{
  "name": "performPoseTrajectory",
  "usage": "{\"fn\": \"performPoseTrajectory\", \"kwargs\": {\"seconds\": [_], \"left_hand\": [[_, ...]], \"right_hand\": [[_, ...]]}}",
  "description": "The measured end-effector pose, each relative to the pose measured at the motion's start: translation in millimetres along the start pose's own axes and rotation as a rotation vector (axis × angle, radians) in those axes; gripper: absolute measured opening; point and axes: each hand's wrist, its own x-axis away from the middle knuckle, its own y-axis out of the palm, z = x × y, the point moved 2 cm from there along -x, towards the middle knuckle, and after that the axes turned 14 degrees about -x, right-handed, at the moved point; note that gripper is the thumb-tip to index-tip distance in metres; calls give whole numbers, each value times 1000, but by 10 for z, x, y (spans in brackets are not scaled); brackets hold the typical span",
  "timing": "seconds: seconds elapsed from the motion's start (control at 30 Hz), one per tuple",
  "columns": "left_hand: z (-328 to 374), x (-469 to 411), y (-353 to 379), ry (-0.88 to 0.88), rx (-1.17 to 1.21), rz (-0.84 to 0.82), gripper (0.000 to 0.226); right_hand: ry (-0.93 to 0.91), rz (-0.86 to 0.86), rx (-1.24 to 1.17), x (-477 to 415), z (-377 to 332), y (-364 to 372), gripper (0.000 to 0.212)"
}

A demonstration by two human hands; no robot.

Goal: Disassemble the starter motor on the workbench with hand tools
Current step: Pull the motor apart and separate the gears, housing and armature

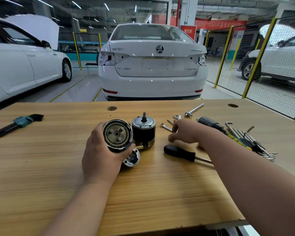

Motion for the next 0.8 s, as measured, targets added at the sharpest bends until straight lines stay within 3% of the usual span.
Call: {"fn": "performPoseTrajectory", "kwargs": {"seconds": [0.17, 0.27, 0.4, 0.63, 0.73, 0.8], "left_hand": [[1, 2, 5, -1, -6, -1, 90], [4, -1, 1, 1, -13, -2, 91], [-6, 10, -6, -4, -12, -8, 91], [4, 2, -4, 2, -8, -10, 90], [-1, 9, -7, -5, -13, -17, 90], [-1, 10, -10, -11, -14, -18, 91]], "right_hand": [[56, 12, -210, 133, 109, -78, 29], [7, 22, -164, 193, 109, -3, 28], [-65, 172, -192, 237, 120, 49, 32], [-60, 151, -177, 325, 221, 83, 29], [-28, 222, -373, 350, 303, -30, 17], [58, 154, -462, 367, 313, -79, 20]]}}
